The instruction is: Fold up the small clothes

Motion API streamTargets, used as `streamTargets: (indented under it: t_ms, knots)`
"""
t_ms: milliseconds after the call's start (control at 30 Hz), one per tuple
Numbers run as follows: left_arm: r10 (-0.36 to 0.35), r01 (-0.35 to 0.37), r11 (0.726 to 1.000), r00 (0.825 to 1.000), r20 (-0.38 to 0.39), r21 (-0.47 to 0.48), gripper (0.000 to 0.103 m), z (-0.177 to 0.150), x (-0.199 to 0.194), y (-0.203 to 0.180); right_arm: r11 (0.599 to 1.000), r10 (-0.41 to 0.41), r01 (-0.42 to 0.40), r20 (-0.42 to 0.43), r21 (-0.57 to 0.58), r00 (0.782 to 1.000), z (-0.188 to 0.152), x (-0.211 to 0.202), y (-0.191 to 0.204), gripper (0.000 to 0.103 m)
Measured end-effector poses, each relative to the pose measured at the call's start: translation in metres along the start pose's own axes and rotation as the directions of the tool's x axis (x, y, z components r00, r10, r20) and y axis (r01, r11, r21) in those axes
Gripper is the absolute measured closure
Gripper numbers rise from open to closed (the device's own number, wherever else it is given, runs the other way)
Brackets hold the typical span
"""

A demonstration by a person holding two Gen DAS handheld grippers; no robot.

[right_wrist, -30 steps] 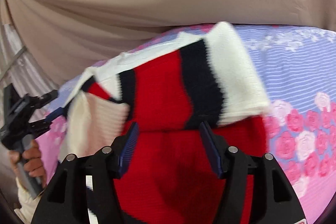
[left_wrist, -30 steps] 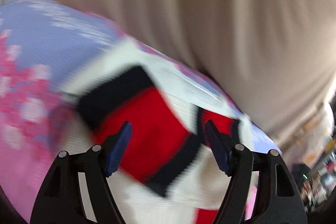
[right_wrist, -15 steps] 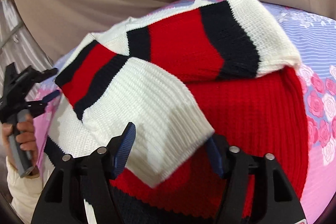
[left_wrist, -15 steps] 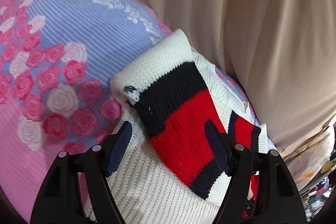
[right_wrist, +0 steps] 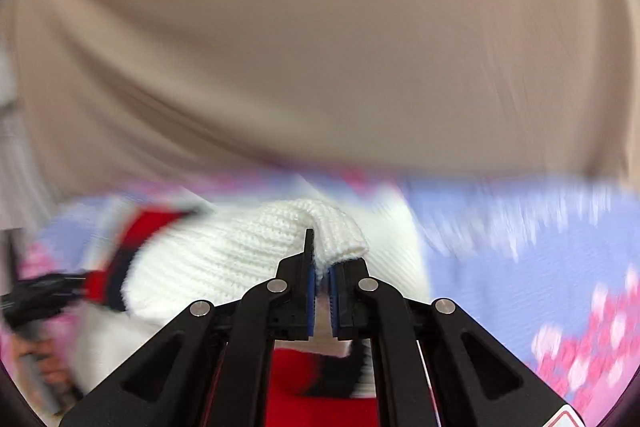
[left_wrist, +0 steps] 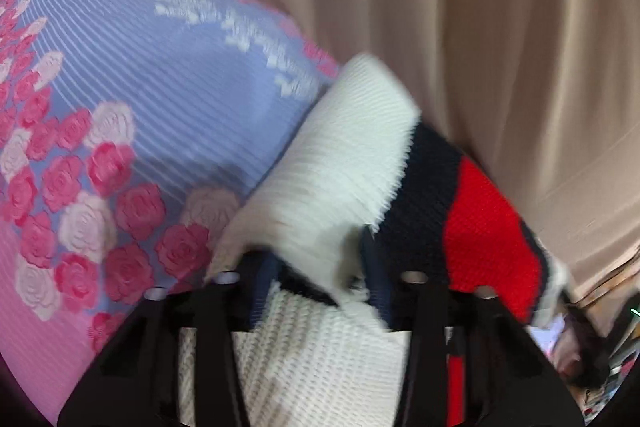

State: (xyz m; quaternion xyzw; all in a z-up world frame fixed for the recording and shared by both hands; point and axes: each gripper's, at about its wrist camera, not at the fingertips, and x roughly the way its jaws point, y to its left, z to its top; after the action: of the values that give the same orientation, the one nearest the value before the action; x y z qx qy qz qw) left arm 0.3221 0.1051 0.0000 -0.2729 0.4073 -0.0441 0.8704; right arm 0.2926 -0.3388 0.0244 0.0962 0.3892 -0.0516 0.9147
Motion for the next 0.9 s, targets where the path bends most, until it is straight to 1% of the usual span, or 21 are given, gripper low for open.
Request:
streamTargets:
  t_ms: [33,67,167,200,267,300,333,367,400,433,500,533,567,600,633,700,767,800,833,867,900]
  knots:
    - [0.02,-0.02,1.0,1.0,-0.007,0.007,0.077,-0.003,0.006,0.0,0.999,-0.01,0.012,-0.052,0.031,0.999,-0.007,0.02,-0.011,0.098]
    - [0.034,-0.035,0.999,0.999,0.024,0.028,0.077,-0.007,0.007,-0.002,0.998,0.032,-0.031,-0.012,0.054,0.999,-0.011,0.021,-0.017,0.098]
    - [0.092,-0.099,0.988,0.994,0.067,0.115,0.078,-0.013,0.005,-0.013,0.993,0.086,-0.087,0.015,0.082,0.996,-0.003,0.006,-0.018,0.098]
    - [0.095,-0.103,0.988,0.993,0.072,0.119,0.079,-0.014,0.004,-0.013,0.994,0.087,-0.089,0.029,0.071,0.996,-0.001,-0.001,-0.017,0.098]
    - [0.086,-0.093,0.99,0.994,0.07,0.104,0.082,-0.014,0.003,-0.009,0.993,0.103,-0.106,0.059,0.058,0.993,-0.001,-0.013,-0.014,0.094]
    - [0.088,-0.095,0.991,0.994,0.072,0.099,0.083,-0.014,0.0,-0.007,0.992,0.11,-0.113,0.059,0.06,0.992,-0.005,-0.015,-0.016,0.088]
    - [0.092,-0.099,0.991,0.993,0.08,0.089,0.084,-0.013,-0.004,-0.002,0.991,0.113,-0.116,0.047,0.063,0.992,-0.011,-0.016,-0.021,0.077]
    - [0.098,-0.105,0.992,0.991,0.094,0.072,0.086,-0.013,-0.009,0.003,0.991,0.109,-0.11,0.028,0.069,0.994,-0.017,-0.013,-0.025,0.074]
    - [0.094,-0.1,0.993,0.991,0.097,0.062,0.086,-0.014,-0.015,0.01,0.991,0.111,-0.112,0.011,0.076,0.994,-0.025,-0.011,-0.03,0.073]
    - [0.094,-0.099,0.994,0.991,0.1,0.046,0.087,-0.013,-0.017,0.014,0.987,0.132,-0.131,-0.009,0.09,0.991,-0.033,-0.007,-0.033,0.073]
    - [0.09,-0.092,0.996,0.991,0.099,0.019,0.088,-0.013,-0.019,0.019,0.983,0.152,-0.15,-0.014,0.102,0.988,-0.034,-0.002,-0.035,0.074]
    - [0.091,-0.093,0.995,0.991,0.096,0.021,0.088,-0.013,-0.019,0.02,0.987,0.138,-0.136,-0.014,0.083,0.99,-0.034,-0.001,-0.032,0.074]
    - [0.098,-0.101,0.994,0.99,0.099,0.028,0.088,-0.014,-0.019,0.019,0.99,0.124,-0.123,-0.016,0.064,0.992,-0.031,0.0,-0.029,0.078]
    - [0.105,-0.11,0.993,0.989,0.104,0.036,0.088,-0.016,-0.02,0.017,0.991,0.123,-0.122,-0.011,0.047,0.992,-0.027,-0.002,-0.024,0.093]
    - [0.111,-0.116,0.992,0.988,0.107,0.04,0.088,-0.013,-0.017,0.017,0.99,0.133,-0.133,0.01,0.039,0.991,-0.021,-0.007,-0.017,0.095]
    - [0.115,-0.12,0.992,0.987,0.111,0.041,0.088,-0.013,-0.019,0.018,0.983,0.181,-0.184,0.115,0.013,0.977,-0.01,-0.035,-0.011,0.096]
    - [0.119,-0.124,0.992,0.987,0.11,0.036,0.088,-0.014,-0.02,0.013,0.982,0.186,-0.191,0.198,0.003,0.962,-0.003,-0.055,-0.013,0.096]
    - [0.123,-0.127,0.991,0.986,0.11,0.034,0.088,-0.013,-0.019,0.016,0.985,0.166,-0.17,0.195,0.007,0.967,-0.003,-0.05,-0.017,0.096]
    - [0.126,-0.13,0.991,0.986,0.109,0.033,0.088,-0.014,-0.017,0.016,0.991,0.125,-0.13,0.156,0.019,0.98,-0.004,-0.036,-0.023,0.096]
    - [0.127,-0.131,0.991,0.986,0.108,0.035,0.088,-0.015,-0.017,0.016,0.996,0.077,-0.081,0.081,0.037,0.994,-0.007,-0.013,-0.033,0.096]
    - [0.13,-0.135,0.99,0.986,0.106,0.039,0.088,-0.015,-0.017,0.016,0.999,0.017,-0.017,-0.009,0.051,1.0,-0.014,0.011,-0.045,0.1]
